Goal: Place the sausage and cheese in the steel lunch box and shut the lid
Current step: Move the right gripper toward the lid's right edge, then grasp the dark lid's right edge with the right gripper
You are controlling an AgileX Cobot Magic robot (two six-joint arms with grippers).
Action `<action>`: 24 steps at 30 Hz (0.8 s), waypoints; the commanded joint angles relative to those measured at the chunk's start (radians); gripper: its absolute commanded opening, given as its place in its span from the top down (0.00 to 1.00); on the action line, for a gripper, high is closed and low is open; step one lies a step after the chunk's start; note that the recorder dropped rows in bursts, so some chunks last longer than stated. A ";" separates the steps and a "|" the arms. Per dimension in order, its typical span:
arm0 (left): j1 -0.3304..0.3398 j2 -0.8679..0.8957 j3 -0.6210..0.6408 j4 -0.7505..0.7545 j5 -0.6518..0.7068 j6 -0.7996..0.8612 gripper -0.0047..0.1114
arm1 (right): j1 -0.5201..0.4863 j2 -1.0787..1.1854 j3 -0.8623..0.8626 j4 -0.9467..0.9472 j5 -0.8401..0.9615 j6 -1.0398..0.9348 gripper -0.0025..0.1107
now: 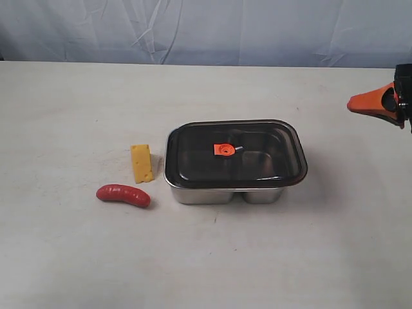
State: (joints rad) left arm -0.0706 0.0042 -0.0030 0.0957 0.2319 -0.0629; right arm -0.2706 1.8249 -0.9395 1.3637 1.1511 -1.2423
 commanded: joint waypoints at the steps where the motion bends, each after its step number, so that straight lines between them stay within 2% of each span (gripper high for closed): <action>1: -0.004 -0.004 0.003 0.003 0.007 -0.004 0.96 | 0.026 0.046 -0.003 -0.002 -0.057 0.120 0.98; 2: -0.004 -0.004 0.003 0.003 0.007 -0.004 0.96 | 0.035 0.057 -0.003 -0.006 -0.057 0.159 0.97; 4: -0.004 -0.004 0.003 0.003 0.007 -0.004 0.96 | 0.057 0.084 -0.003 -0.043 -0.057 0.167 0.87; 6: -0.004 -0.004 0.003 0.003 0.007 -0.004 0.96 | 0.089 0.105 -0.003 -0.054 -0.071 0.168 0.70; 8: -0.004 -0.004 0.003 0.003 0.007 -0.004 0.96 | 0.120 0.116 -0.006 -0.044 -0.072 0.168 0.44; 9: -0.004 -0.004 0.003 0.003 0.007 -0.004 0.96 | 0.134 0.121 -0.011 -0.044 -0.074 0.163 0.34; 10: -0.004 -0.004 0.003 0.003 0.007 -0.004 0.96 | 0.151 0.123 -0.021 -0.044 -0.078 0.161 0.25; 11: -0.004 -0.004 0.003 0.003 0.007 -0.004 0.96 | 0.169 0.123 -0.030 -0.057 -0.083 0.161 0.20; 21: -0.004 -0.004 0.003 0.003 0.007 -0.004 0.96 | 0.290 0.123 -0.069 -0.210 -0.187 0.157 0.24; 24: -0.004 -0.004 0.003 0.003 0.007 -0.004 0.96 | 0.315 0.123 -0.069 -0.206 -0.175 0.157 0.24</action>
State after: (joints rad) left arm -0.0706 0.0042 -0.0030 0.0957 0.2338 -0.0629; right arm 0.0254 1.9483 -1.0007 1.1653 0.9755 -1.0761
